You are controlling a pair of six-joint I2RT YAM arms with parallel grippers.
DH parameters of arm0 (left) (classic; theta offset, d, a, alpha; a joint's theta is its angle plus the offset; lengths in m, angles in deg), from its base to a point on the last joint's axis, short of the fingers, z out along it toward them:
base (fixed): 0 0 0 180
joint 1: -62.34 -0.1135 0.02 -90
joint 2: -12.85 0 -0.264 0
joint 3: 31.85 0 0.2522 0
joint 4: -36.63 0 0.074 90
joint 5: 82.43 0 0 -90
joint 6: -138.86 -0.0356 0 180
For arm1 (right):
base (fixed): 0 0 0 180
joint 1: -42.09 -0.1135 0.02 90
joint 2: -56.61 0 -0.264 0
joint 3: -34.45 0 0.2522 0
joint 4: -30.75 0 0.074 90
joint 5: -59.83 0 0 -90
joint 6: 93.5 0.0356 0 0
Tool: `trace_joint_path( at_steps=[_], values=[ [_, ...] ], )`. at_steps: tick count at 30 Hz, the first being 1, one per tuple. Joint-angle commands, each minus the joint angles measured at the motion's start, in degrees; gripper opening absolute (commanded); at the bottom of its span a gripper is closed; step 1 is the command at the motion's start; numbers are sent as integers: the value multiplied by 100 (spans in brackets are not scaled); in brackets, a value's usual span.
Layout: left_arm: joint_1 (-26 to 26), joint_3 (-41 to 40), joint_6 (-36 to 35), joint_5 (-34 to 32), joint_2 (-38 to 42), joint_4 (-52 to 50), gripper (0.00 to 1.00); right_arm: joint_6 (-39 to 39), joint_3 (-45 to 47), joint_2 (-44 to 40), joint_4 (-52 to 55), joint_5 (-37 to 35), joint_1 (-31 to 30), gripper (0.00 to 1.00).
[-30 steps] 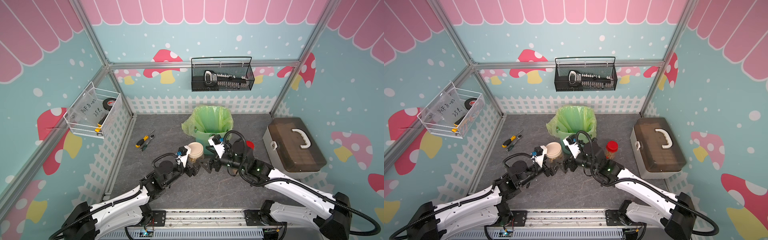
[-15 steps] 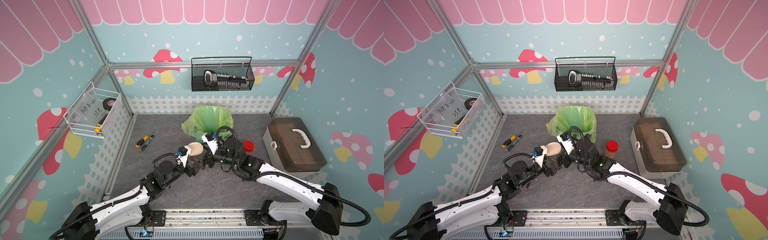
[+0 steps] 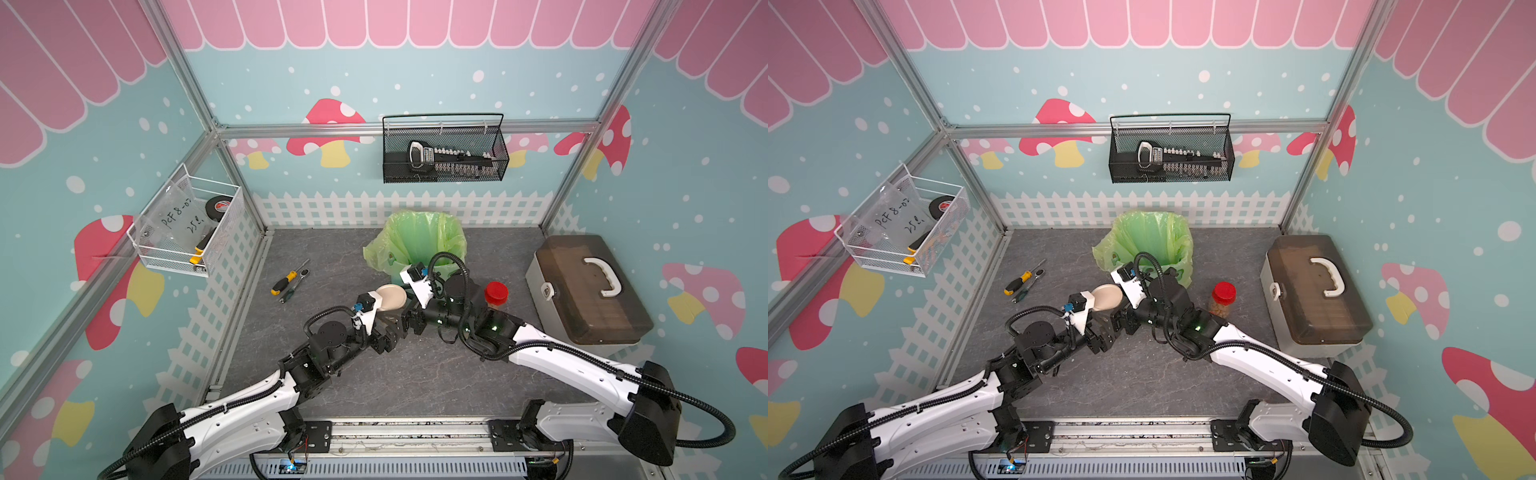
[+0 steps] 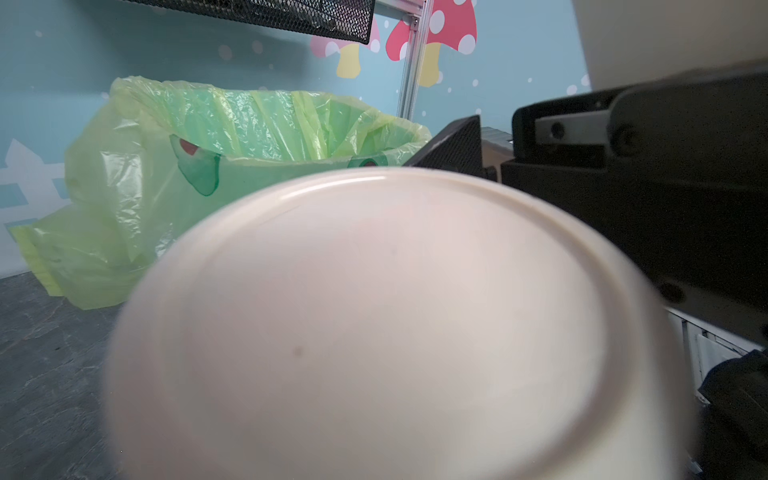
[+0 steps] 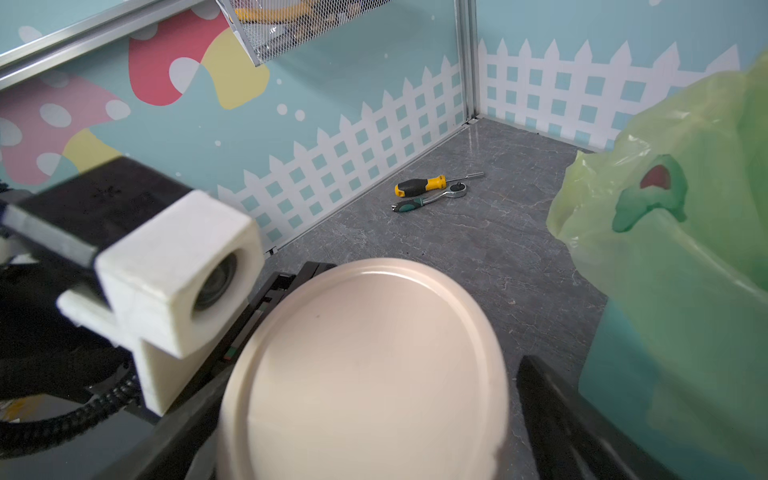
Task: Empty moldy peanuts from jars
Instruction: Unscrew the lid from the jar.
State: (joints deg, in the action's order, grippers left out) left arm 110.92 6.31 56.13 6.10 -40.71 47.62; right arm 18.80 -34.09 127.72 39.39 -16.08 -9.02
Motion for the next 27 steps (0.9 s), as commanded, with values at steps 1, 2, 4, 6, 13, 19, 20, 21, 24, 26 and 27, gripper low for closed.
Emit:
trace_joint_path(
  at_steps=[1, 2, 4, 6, 13, 19, 20, 21, 24, 26, 27],
  values=[
    [38, 4, -59, 16, 123, 476, 36, -114, 132, -302, 24, -175, -35, 98],
    [38, -5, -59, 15, 132, 486, 36, -149, 156, -348, 88, -208, -30, 99],
    [38, -23, -50, -14, 164, 487, 36, -182, 240, -450, 151, -252, 0, 99],
    [39, -40, -51, -25, 183, 501, 36, -191, 339, -565, 185, -275, 40, 99],
    [38, -50, -55, -33, 195, 513, 35, -253, 609, -941, 406, -339, 264, 99],
    [38, -41, -57, -24, 171, 507, 35, -311, 636, -1205, 555, -140, 427, 99],
    [38, -35, -51, -36, 165, 511, 35, -344, 544, -1176, 625, 33, 409, 98],
    [44, -26, -55, -28, 166, 501, 35, -364, 470, -1148, 691, 106, 372, 98],
    [38, -15, -66, -28, 145, 490, 35, -402, 339, -1042, 713, 52, 191, 98],
    [38, -23, -56, -36, 156, 489, 35, -402, 293, -973, 697, 43, 151, 98],
    [38, -24, -51, -35, 162, 488, 35, -394, 293, -968, 697, 25, 146, 98]
  ],
)
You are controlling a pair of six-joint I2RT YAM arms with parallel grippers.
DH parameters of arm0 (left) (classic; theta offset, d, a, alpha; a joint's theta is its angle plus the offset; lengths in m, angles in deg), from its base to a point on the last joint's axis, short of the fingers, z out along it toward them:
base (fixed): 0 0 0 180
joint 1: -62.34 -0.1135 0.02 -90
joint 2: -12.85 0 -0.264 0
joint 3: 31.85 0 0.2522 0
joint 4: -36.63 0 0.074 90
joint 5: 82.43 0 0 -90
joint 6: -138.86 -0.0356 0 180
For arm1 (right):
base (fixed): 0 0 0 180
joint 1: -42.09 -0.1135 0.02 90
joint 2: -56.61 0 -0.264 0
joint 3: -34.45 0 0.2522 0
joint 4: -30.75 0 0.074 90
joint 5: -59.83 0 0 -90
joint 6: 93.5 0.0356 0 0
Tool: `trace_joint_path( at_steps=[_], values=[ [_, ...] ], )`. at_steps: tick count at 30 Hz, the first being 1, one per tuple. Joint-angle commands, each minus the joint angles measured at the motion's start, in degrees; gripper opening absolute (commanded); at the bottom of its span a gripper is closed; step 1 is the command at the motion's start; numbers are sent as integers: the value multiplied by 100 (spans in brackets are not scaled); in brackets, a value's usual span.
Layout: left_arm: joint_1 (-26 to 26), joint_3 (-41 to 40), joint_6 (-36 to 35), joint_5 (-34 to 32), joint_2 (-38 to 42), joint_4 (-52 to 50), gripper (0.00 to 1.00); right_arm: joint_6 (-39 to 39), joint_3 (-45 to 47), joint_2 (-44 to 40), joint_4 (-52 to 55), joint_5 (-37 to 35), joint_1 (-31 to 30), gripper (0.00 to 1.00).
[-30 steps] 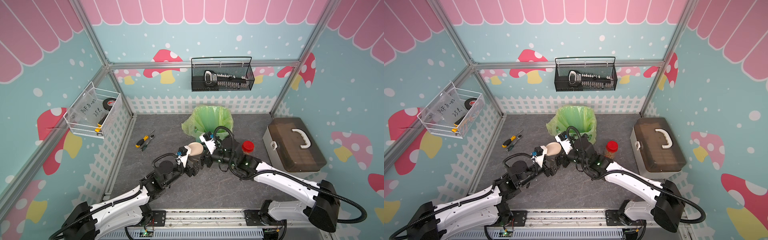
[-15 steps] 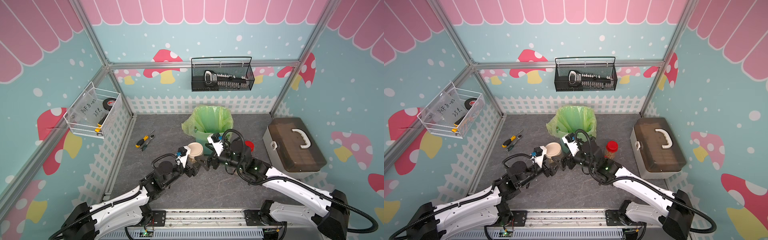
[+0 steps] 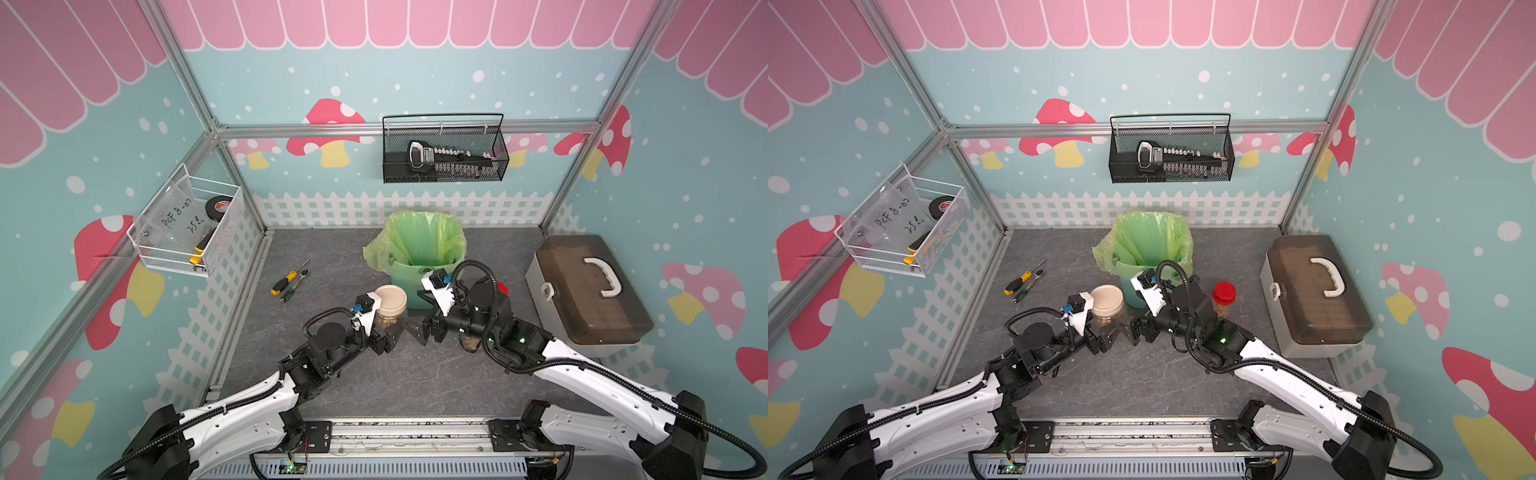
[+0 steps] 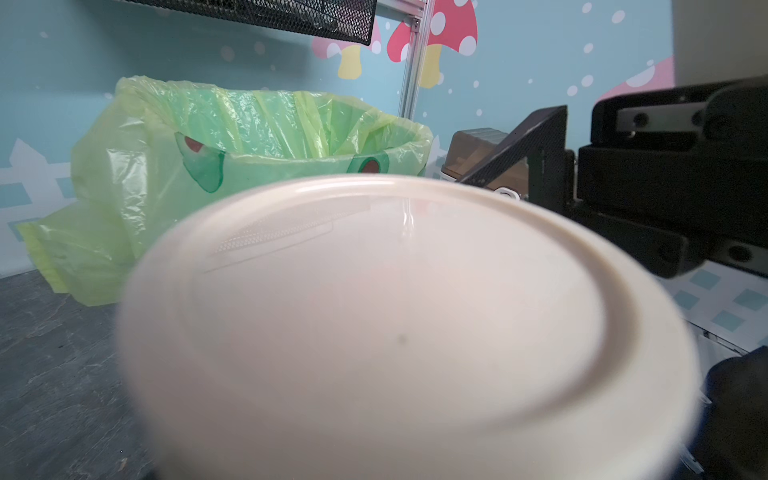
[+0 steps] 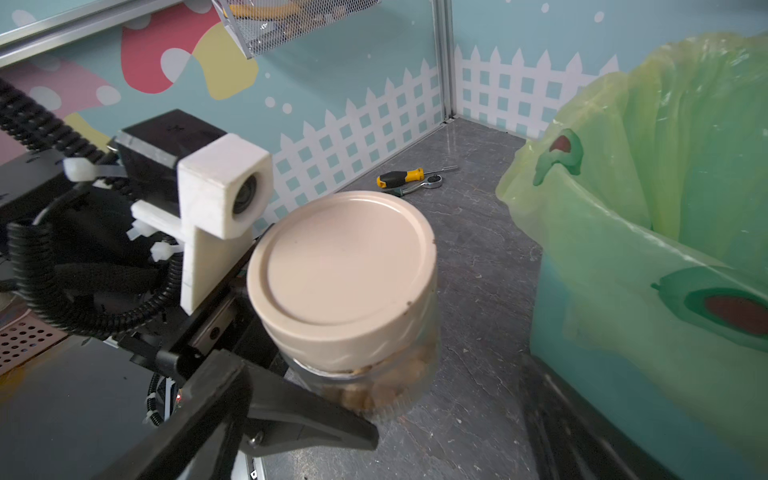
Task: Empty moldy peanuts from jars
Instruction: Unscrew the lid from the jar.
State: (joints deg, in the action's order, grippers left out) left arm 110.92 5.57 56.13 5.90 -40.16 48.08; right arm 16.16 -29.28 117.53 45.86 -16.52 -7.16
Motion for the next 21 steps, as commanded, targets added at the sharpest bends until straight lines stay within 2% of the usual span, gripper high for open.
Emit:
trace_joint_path(
  at_steps=[1, 6, 15, 21],
  values=[
    [38, 51, -50, -14, 107, 442, 35, -129, -188, 33, 40, 64, -38, 98],
    [38, 71, -63, 22, 66, 433, 35, -103, -212, 83, -210, 234, -49, 98],
    [38, 59, -67, 31, 90, 432, 35, -90, -589, 859, -676, 536, -47, 98],
    [38, 51, -67, 41, 106, 432, 34, -25, -636, 991, -883, 625, -46, 97]
  ],
)
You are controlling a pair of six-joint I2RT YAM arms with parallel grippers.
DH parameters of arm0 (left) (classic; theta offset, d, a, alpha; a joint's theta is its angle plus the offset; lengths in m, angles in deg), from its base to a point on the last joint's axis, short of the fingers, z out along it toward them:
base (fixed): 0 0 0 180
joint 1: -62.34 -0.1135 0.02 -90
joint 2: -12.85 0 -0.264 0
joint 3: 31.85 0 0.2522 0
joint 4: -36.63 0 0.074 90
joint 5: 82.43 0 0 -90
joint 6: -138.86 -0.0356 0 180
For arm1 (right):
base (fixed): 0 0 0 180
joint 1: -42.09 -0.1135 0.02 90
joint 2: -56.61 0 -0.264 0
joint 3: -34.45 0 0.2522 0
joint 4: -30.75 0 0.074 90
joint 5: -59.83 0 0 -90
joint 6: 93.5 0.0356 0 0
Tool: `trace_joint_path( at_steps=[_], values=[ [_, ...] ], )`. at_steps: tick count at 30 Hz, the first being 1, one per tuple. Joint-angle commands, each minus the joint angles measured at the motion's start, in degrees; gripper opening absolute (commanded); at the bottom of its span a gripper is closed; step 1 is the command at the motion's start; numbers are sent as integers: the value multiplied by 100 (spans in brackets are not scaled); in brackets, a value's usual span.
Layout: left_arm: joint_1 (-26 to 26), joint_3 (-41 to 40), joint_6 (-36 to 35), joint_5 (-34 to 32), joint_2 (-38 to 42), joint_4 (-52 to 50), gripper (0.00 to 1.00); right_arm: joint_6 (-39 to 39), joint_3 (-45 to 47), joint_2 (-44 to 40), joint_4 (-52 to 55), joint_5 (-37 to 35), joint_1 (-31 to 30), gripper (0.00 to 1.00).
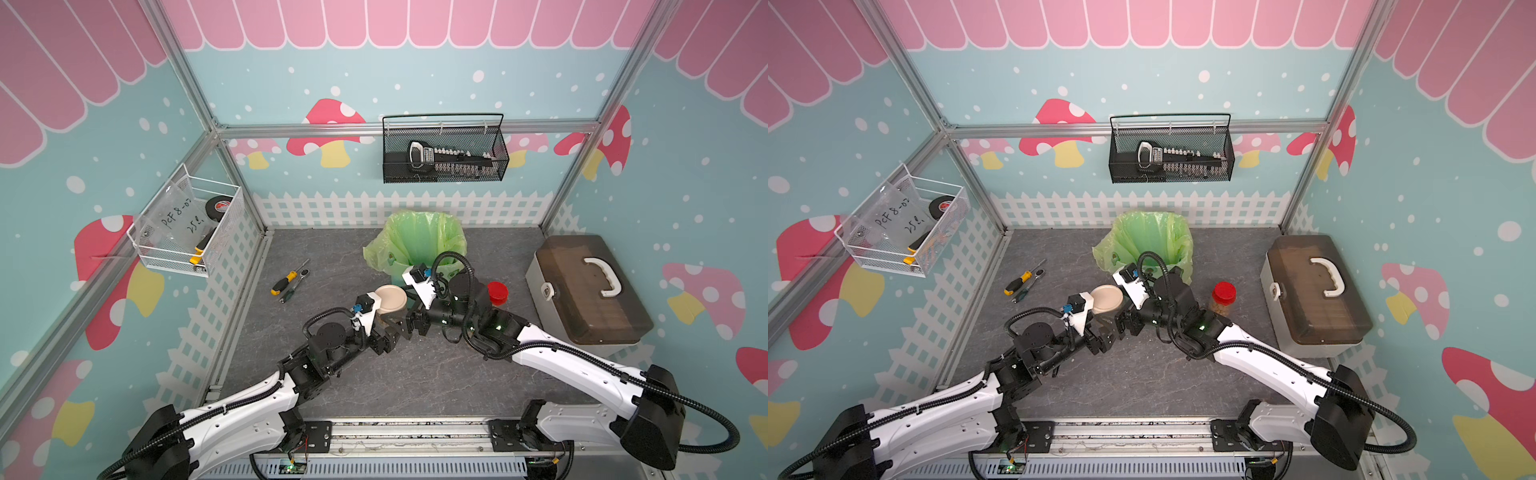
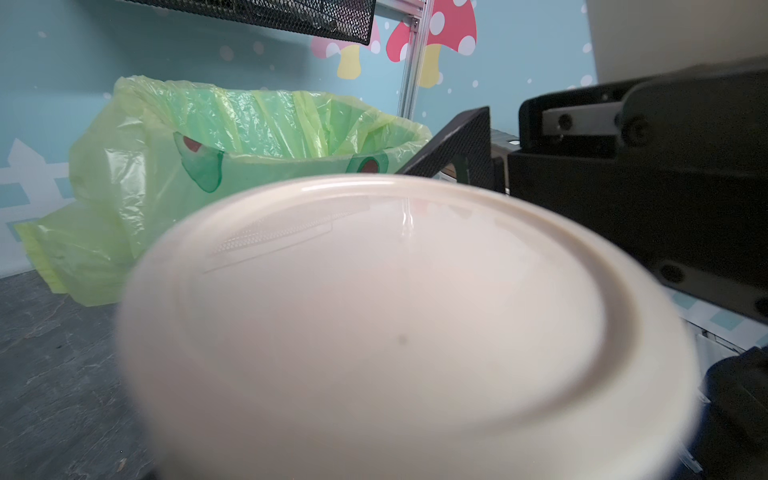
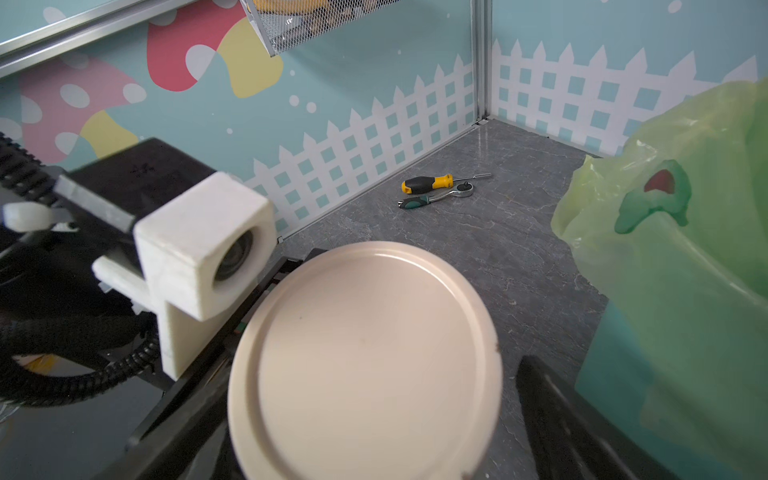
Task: Empty moldy peanuts from jars
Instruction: Unscrew the lid from the jar.
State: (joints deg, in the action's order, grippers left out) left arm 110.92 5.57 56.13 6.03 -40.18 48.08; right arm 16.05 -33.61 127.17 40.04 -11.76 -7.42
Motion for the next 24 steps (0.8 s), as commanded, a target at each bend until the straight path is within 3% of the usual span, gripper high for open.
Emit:
trace_joint_path(
  at_steps=[1, 9, 19, 24],
  values=[
    [38, 51, -68, 30, 103, 437, 34, 2, -199, 36, -332, 169, -23, 97],
    [42, 74, -74, 34, 74, 430, 34, 71, -177, 71, -486, 246, -22, 90],
    [38, 86, -62, 25, 62, 425, 34, 49, -124, 43, -466, 173, -30, 71],
    [42, 95, -63, 26, 41, 429, 34, -47, -237, -23, -283, 78, -20, 70]
  ],
)
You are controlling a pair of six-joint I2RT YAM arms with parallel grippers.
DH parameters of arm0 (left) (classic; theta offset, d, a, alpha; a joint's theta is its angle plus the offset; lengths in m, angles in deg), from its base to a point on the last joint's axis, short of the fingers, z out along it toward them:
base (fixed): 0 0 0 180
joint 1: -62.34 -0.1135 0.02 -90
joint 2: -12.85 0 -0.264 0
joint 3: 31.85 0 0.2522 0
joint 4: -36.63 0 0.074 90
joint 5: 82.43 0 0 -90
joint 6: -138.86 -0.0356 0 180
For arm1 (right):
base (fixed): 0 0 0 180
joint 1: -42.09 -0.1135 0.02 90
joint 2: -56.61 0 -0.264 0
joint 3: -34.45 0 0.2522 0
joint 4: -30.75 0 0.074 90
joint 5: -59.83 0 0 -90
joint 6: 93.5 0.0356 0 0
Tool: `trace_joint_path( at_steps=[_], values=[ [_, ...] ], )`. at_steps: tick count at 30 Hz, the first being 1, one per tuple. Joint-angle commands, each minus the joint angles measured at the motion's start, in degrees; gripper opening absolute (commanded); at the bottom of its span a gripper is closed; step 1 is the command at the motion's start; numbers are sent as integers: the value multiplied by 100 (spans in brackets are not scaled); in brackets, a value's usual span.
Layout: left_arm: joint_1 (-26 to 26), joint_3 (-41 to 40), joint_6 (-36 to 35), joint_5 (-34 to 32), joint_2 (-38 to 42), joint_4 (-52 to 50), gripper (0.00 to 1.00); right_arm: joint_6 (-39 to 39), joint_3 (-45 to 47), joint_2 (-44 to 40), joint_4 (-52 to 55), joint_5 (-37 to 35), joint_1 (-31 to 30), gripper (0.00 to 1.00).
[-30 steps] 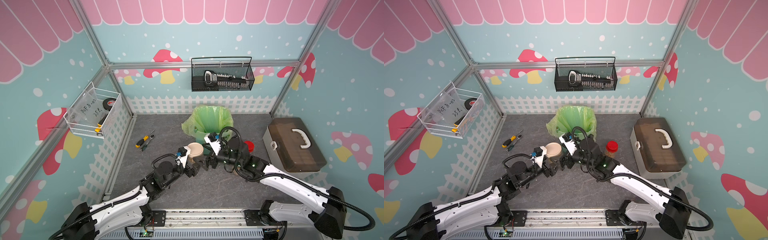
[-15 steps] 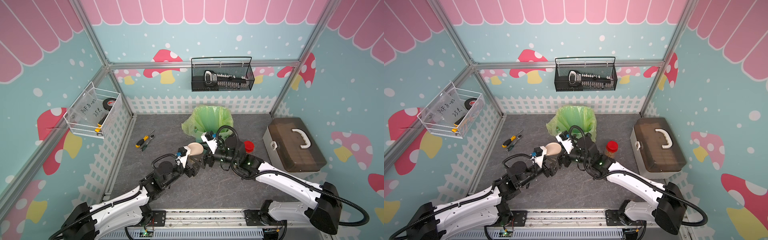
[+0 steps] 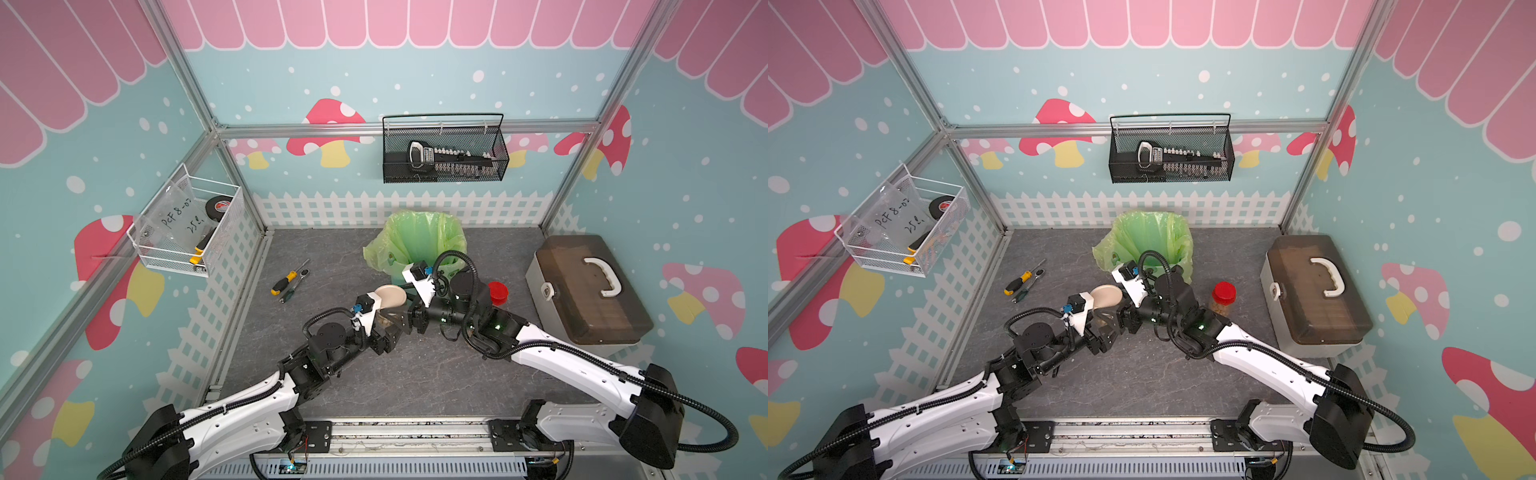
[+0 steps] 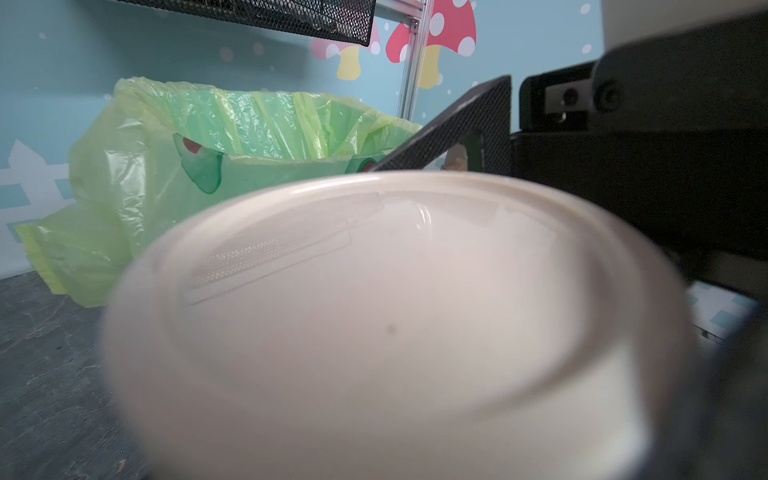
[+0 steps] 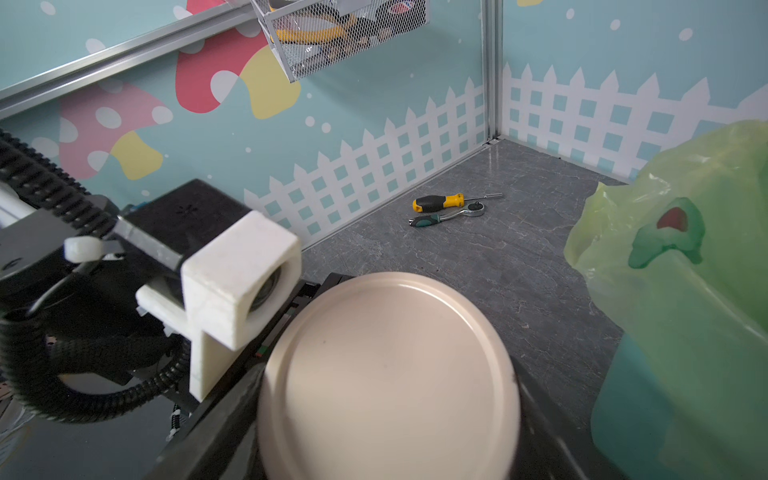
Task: Empty moldy peanuts from jars
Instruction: Unscrew the lid from the jar.
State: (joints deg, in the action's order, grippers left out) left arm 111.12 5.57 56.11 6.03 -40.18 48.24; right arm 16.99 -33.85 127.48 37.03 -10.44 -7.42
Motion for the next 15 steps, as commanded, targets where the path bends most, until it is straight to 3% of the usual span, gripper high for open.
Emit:
trace_joint_path(
  at_steps=[1, 15],
  values=[
    [18, 95, -58, 30, 39, 412, 34, -169, -235, -82, 59, -81, -30, 70],
    [18, 130, -72, 80, -1, 392, 34, -274, -417, -218, 296, -67, -25, 69]
  ],
)
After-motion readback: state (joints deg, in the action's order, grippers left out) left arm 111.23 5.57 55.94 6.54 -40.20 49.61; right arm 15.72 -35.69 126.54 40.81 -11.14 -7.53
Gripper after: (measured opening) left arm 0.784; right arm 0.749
